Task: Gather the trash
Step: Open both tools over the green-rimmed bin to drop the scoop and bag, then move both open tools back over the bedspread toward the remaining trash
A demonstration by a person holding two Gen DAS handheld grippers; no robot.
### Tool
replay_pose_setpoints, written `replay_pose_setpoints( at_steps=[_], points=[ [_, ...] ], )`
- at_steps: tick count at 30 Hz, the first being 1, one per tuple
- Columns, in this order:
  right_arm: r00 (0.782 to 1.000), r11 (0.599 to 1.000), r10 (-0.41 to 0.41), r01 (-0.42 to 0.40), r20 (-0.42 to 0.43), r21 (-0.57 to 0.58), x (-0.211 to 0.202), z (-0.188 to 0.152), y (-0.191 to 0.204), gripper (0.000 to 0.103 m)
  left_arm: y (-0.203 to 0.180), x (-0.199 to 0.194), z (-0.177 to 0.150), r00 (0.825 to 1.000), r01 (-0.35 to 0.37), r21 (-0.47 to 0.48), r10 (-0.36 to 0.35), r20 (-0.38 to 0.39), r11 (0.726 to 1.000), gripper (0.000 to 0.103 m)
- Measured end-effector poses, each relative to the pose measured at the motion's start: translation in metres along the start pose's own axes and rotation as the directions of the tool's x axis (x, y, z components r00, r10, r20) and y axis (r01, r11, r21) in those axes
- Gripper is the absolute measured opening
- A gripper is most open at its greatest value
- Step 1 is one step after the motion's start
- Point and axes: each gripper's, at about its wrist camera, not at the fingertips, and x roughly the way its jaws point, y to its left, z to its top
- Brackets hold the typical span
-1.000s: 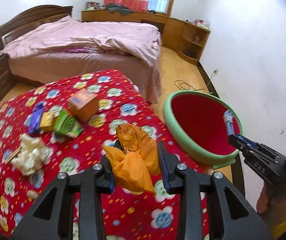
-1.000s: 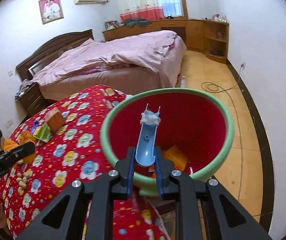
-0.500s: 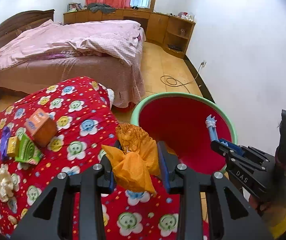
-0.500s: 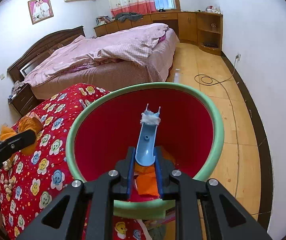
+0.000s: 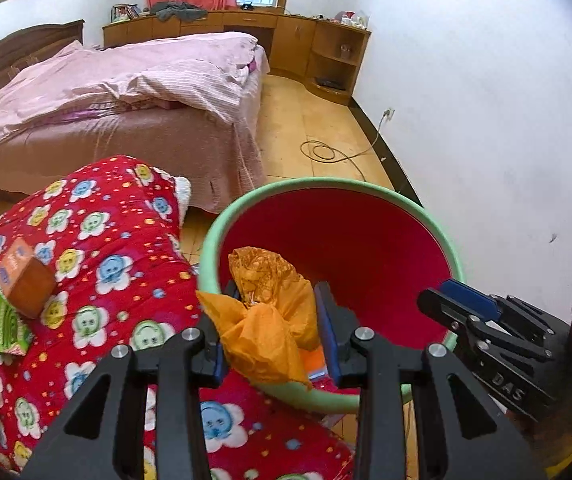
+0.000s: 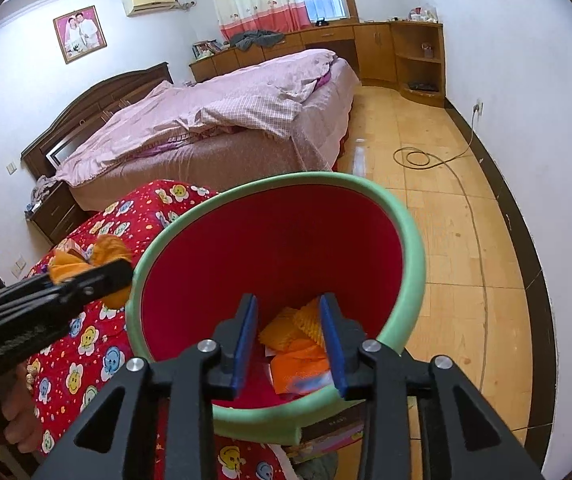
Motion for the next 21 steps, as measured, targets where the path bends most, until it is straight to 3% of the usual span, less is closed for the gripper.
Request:
replay_pose_setpoints(
  at_steps=[3, 5, 7, 21],
  points=[
    [1.0, 1.0, 0.0, 0.0, 0.006, 0.004, -0.006, -0.001, -0.003, 0.041, -0.005, 0.006, 0.002, 1.0, 0.008, 0.013, -0.008, -0.015, 1.0, 0.04],
    [1.0, 1.0, -0.008, 0.008, 0.007, 0.001, -0.008, -0.001, -0.005, 0.046, -0.009, 0.009, 0.003, 1.0, 0.0, 0.02, 0.0, -0.019, 1.0, 0.05],
    [1.0, 1.0, -0.018, 0.018, 0.008, 0.001, -0.01, -0.002, -0.006, 0.05, -0.012, 0.012, 0.003, 1.0, -0.019, 0.023, 0.019, -0.018, 1.0, 0.053],
    [0.999, 0.999, -0.035, 0.035, 0.002, 0.017, -0.016, -0.009, -0.003, 0.06, 0.012, -0.009, -0.004, 0.999, -0.054, -0.039, 0.054, -0.009, 0.998, 0.053]
  ],
)
